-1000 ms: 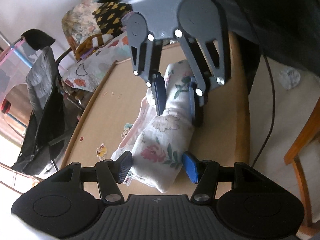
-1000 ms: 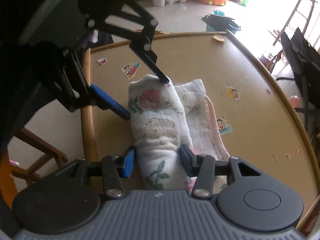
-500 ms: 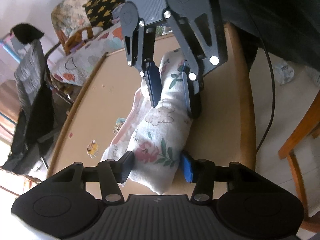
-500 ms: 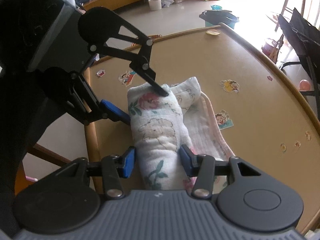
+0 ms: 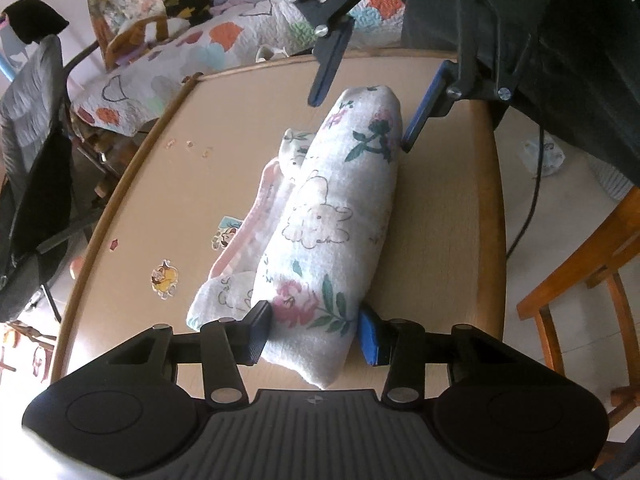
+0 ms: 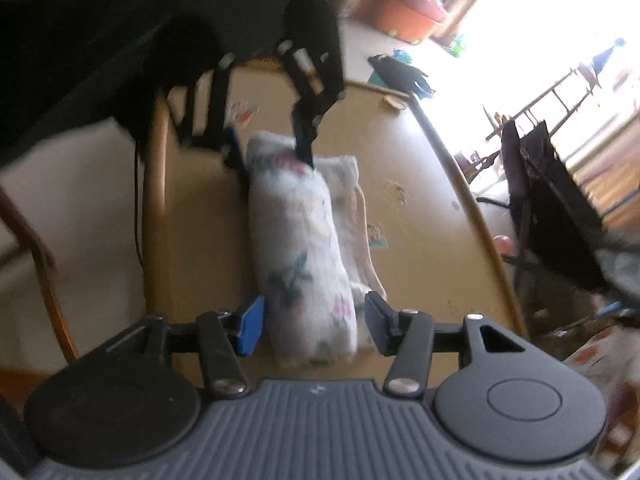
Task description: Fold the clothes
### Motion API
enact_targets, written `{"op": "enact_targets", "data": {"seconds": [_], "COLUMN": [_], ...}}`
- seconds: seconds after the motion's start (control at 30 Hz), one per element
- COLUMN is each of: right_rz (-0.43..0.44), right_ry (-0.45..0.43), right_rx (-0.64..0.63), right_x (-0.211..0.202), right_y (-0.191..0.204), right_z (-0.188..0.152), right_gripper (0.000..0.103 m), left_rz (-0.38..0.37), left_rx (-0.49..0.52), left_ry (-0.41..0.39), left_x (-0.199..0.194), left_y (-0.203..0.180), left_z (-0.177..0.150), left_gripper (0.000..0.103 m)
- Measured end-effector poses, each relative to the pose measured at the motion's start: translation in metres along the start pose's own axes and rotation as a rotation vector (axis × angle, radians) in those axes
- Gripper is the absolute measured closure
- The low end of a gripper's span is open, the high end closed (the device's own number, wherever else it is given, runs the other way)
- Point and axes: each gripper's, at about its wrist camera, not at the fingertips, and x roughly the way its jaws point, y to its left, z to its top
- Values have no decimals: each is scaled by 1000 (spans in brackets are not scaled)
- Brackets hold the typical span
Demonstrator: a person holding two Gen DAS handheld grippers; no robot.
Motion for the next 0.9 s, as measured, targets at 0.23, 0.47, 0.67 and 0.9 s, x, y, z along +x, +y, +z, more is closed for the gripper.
{"op": "enact_targets", "data": {"seconds": [0.23, 0.47, 0.67, 0.9], "right_rz": [-7, -17, 148, 506], "right_ry": [-18, 32, 21, 43], "right_rx": [-159, -104, 145, 439], "right_x": [11, 32, 25, 22], "right_y": [22, 12, -28, -69], "right_z": [1, 2, 6, -11], "right_gripper": [50, 63, 73, 73], "left_rz": [-24, -36, -91, -286], "left_rx": [-31, -84, -208, -323], "left_ry": [-1, -19, -36, -55], "left_x": [3, 4, 1, -12], "left_y": [14, 20, 29, 22], "left_z": [3, -1, -4, -9], "left_gripper": [57, 57, 57, 57]}}
